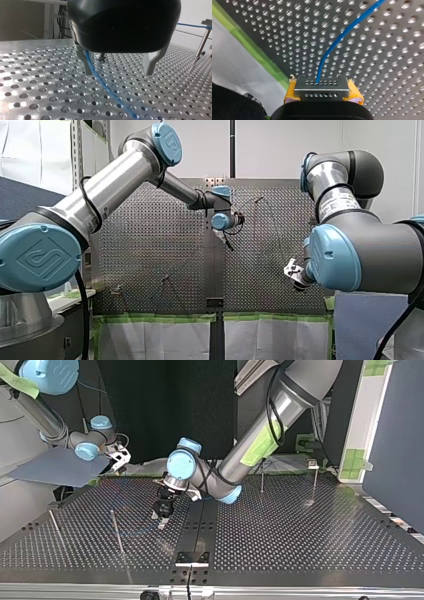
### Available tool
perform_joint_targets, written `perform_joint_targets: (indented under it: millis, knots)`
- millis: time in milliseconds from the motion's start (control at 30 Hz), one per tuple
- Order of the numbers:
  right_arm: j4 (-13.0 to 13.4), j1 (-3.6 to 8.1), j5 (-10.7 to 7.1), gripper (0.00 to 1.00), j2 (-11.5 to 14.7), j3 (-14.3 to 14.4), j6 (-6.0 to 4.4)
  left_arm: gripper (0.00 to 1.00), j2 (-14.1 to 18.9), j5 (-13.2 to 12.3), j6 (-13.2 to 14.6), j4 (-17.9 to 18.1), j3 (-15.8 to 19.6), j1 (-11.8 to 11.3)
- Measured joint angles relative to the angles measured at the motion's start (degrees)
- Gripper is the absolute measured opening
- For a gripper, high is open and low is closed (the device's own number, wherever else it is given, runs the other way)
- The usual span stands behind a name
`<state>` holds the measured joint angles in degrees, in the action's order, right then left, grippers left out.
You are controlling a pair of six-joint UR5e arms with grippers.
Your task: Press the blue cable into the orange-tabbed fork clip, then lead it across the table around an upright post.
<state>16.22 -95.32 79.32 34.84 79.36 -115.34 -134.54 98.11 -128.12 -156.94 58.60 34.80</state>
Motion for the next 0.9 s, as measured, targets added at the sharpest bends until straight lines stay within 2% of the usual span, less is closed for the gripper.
perform_joint_targets:
  millis: [300,533,900]
  knots:
    - [2.4,0.79,0.42,0.03,-3.42,-0.02,-0.03,0.98,0.01,0.08,-0.38,0.03,0.0,-0.03]
    - [4.19,2.24,0.31,0.03,-6.07,-0.03,0.07,0.98,0.02,0.1,-0.52,0.04,0.0,0.01]
    - [6.22,4.07,0.16,0.03,-7.13,-0.11,0.07,0.98,0.03,0.01,-0.55,-0.17,0.0,0.02]
